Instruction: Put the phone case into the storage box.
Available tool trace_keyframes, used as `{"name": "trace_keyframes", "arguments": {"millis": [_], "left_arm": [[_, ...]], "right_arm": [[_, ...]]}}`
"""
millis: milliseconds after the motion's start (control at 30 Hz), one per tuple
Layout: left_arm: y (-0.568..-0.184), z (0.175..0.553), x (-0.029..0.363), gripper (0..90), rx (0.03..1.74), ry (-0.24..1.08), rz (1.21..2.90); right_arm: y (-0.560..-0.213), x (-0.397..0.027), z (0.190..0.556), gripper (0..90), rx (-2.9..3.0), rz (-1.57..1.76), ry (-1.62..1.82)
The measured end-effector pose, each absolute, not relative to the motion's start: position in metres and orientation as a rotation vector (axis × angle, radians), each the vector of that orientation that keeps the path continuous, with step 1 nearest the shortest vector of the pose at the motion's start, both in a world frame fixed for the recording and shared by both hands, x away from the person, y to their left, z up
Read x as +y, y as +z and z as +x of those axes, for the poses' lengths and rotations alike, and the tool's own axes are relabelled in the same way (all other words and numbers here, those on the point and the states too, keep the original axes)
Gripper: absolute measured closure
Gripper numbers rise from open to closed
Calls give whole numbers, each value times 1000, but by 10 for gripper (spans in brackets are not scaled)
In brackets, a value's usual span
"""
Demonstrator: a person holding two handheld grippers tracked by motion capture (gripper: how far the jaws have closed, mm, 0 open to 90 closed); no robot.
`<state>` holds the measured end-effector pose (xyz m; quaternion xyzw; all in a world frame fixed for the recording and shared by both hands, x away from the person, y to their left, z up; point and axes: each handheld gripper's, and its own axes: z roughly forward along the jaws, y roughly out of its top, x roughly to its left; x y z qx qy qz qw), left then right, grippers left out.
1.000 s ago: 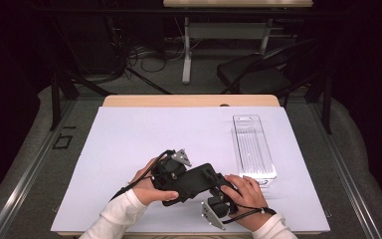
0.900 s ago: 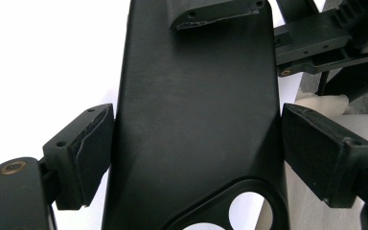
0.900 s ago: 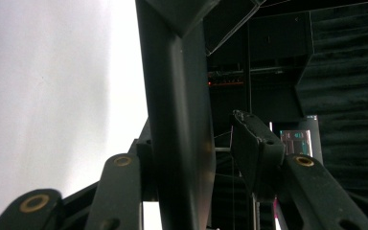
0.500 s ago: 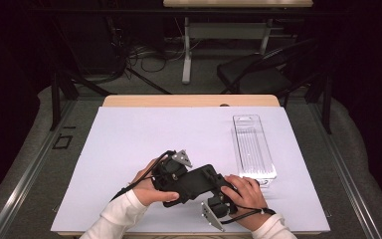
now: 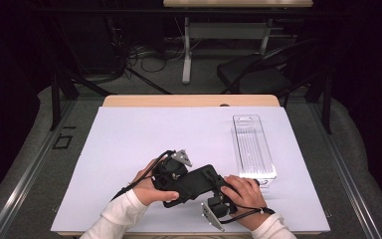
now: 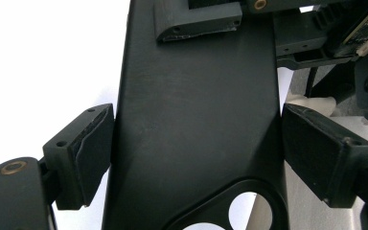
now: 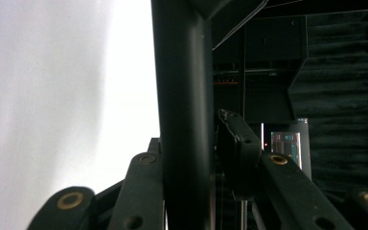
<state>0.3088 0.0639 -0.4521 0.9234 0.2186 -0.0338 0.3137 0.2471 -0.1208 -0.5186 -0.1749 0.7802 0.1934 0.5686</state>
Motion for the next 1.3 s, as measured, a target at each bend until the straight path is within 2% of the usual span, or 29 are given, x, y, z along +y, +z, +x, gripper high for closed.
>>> {"name": "trace_keyframes", "arguments": {"millis": [1067, 1300], "left_arm": [[-453, 313, 68, 141, 618, -165, 2392], [-453, 313, 68, 141, 614, -172, 2391]], "right_arm": [[-521, -122, 247, 859, 1762, -438, 451], [-522, -122, 246, 862, 1747, -438, 452]]}}
